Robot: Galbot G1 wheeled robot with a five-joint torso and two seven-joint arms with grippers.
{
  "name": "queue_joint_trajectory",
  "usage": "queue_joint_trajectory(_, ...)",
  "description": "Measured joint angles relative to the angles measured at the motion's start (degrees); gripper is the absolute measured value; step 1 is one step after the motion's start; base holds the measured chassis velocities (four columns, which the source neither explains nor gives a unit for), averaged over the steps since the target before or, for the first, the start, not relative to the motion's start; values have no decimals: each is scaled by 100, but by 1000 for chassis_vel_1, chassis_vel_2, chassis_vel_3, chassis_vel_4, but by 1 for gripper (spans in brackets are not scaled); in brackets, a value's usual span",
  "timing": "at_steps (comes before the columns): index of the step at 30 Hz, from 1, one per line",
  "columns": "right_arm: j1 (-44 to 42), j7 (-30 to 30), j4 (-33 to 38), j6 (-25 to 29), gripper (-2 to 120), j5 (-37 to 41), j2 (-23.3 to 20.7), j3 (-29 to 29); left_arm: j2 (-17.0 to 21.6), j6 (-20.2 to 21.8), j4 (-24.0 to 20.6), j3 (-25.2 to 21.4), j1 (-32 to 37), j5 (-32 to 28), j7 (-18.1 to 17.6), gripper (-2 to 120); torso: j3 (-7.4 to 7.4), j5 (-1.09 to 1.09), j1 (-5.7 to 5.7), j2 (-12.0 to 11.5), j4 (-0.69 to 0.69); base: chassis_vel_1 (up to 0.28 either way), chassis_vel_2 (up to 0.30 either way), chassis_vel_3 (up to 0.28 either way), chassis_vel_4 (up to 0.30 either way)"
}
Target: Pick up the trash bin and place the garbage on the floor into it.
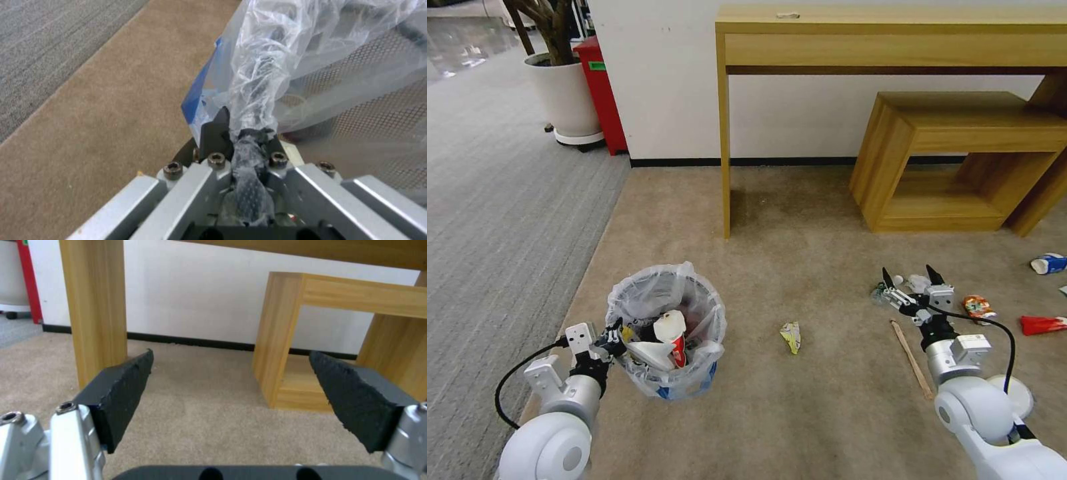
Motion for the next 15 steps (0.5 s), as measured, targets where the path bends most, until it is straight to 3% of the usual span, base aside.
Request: queue_joint_trajectory(15, 42, -52, -63, 48, 88, 15, 14, -41, -16, 4, 49, 0, -23, -7, -4, 1, 0, 0, 0, 0, 0, -54, 48, 56, -51)
